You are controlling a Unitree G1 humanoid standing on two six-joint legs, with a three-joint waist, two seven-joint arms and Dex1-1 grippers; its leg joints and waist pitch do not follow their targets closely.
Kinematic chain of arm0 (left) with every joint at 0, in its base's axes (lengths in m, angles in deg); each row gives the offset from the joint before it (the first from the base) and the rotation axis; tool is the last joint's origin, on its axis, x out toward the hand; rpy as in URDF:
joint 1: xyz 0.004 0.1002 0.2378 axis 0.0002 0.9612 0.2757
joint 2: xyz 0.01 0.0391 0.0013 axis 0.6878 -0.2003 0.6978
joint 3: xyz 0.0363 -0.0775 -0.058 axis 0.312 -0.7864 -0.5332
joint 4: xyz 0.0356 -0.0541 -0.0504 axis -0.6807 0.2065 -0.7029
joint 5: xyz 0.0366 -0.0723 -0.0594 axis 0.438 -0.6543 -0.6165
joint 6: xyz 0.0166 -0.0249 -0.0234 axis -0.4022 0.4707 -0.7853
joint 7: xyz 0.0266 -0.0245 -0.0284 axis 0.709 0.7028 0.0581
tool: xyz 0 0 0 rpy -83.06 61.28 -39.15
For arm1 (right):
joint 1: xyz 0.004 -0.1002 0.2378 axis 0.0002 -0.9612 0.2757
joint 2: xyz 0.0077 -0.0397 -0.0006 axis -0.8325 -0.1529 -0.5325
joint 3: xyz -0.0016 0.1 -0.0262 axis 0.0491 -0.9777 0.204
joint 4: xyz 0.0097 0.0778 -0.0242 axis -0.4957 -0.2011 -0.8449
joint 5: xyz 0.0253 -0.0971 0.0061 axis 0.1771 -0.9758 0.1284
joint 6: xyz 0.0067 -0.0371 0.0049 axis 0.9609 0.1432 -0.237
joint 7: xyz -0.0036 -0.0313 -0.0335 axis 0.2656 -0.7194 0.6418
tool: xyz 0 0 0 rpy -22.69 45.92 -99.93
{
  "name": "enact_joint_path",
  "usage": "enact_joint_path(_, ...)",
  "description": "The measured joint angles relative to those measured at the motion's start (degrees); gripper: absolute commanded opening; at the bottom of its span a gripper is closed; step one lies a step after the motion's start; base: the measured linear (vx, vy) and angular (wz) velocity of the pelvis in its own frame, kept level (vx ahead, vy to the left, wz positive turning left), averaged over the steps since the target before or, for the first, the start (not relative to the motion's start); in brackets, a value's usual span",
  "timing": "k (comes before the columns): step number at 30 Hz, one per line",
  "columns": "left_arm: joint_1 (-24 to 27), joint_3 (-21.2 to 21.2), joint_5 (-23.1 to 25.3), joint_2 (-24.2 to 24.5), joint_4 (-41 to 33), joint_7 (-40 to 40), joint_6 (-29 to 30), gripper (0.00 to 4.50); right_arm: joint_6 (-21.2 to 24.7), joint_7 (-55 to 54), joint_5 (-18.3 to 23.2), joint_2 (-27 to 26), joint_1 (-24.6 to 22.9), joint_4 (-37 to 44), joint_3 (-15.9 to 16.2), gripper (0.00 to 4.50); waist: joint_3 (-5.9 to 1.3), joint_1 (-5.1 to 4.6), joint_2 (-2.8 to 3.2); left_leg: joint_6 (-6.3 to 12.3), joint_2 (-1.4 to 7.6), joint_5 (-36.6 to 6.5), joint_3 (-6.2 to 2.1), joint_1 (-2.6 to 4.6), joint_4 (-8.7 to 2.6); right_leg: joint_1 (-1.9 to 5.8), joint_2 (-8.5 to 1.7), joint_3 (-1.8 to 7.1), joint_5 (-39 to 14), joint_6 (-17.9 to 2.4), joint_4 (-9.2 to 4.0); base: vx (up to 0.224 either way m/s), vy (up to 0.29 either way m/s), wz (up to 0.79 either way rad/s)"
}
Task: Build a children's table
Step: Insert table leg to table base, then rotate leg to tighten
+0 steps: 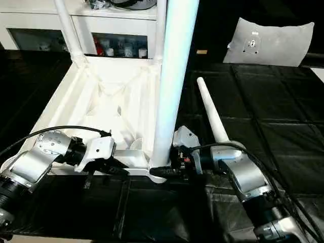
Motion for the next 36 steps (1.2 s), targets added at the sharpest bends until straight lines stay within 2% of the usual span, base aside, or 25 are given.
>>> enact_joint_path(8,1.16,-1.06,-1.07,-0.01,-0.94,0.32,1.60,0.00,1.36,-0.51,0.34,-0.53,-0.57,0.60,-0.36,2.72,0.05,-0.11,0.09,0.00,0.01,0.00,0.00,0.00,-0.03,-0.04,0.00,0.00,-0.02,-0.02,-0.01,0.000,0.000,0.00)
enact_joint_path(11,5.69,-4.13,-2.37,-0.45,-6.12,3.77,6.55,0.00,3.14,-5.63,0.59,-3.10,-5.19,5.21,-2.29,2.72,0.12,-0.37,0.21,-0.02,0.01,-0.01,0.01,0.00,-0.15,-0.08,0.02,0.01,-0.05,-0.07,-0.09,0.000,0.000,0.00)
enact_joint_path(14,8.20,-5.79,-2.52,-0.70,-9.86,7.22,10.94,0.00,4.18,-12.18,0.43,-6.09,-8.09,7.72,-3.74,2.72,0.35,-1.50,0.48,-0.02,-0.02,-0.01,0.01,0.09,-0.16,-0.06,0.03,0.07,-0.03,-0.10,-0.09,0.000,0.000,0.00)
enact_joint_path(18,14.62,-9.26,-1.86,-6.12,-20.43,17.94,23.52,0.00,6.40,-27.76,-1.49,-14.39,-13.55,12.56,-7.64,2.72,0.94,-3.84,0.58,-0.04,-0.08,-0.02,0.11,0.56,-0.63,-0.06,-0.01,0.18,-0.23,0.25,-0.57,0.000,0.000,0.00)
enact_joint_path(21,17.00,-9.73,0.60,-11.62,-26.66,25.84,31.64,0.00,8.01,-38.47,-4.90,-20.12,-14.48,14.49,-8.74,2.72,1.42,-4.78,0.32,-0.05,-0.35,-0.01,0.03,0.89,-1.38,-0.12,-0.10,0.22,-0.27,0.31,-1.19,-0.012,0.016,-0.18)
enact_joint_path(24,17.63,-9.33,3.23,-17.09,-29.31,32.18,36.40,0.00,9.46,-47.05,-7.73,-25.05,-14.22,15.02,-9.90,2.71,1.69,-4.88,0.42,-0.06,-0.41,-0.01,0.02,0.97,-1.88,-0.14,-0.08,0.23,-0.27,0.31,-1.82,0.000,0.000,0.00)
enact_joint_path(28,16.77,-8.13,5.68,-22.63,-30.99,39.48,41.48,0.00,10.82,-55.75,-11.10,-29.00,-11.36,13.30,-10.06,2.71,1.85,-5.03,0.55,-0.05,-0.55,-0.01,0.04,0.95,-1.89,-0.18,-0.08,0.41,-0.25,0.30,-1.91,0.000,0.000,0.00)
enact_joint_path(30,16.52,-7.23,5.89,-22.59,-32.10,40.51,42.32,0.00,11.00,-56.22,-11.11,-28.89,-10.84,13.21,-10.08,3.27,1.96,-4.83,0.13,-0.05,-0.54,-0.01,0.01,0.89,-1.91,-0.20,-0.07,0.38,-0.17,0.31,-1.91,0.000,0.000,0.00)
enact_joint_path(34,15.74,-5.71,6.22,-20.03,-32.67,39.14,41.78,0.00,10.64,-53.84,-10.92,-27.75,-10.90,13.75,-10.07,3.43,1.80,-4.63,-0.09,-0.28,-0.50,-0.19,-0.06,0.90,-2.01,-0.15,0.00,0.33,0.60,0.30,-1.91,0.042,-0.011,0.03)
enact_joint_path(36,15.00,-5.54,6.20,-18.06,-32.06,37.62,40.23,0.00,10.34,-51.06,-10.49,-25.51,-11.55,12.80,-9.98,3.75,1.80,-4.57,-0.10,-0.30,-0.38,-0.18,-0.13,0.83,-2.06,-0.20,0.10,0.20,0.58,0.28,-1.89,0.000,0.000,0.00)
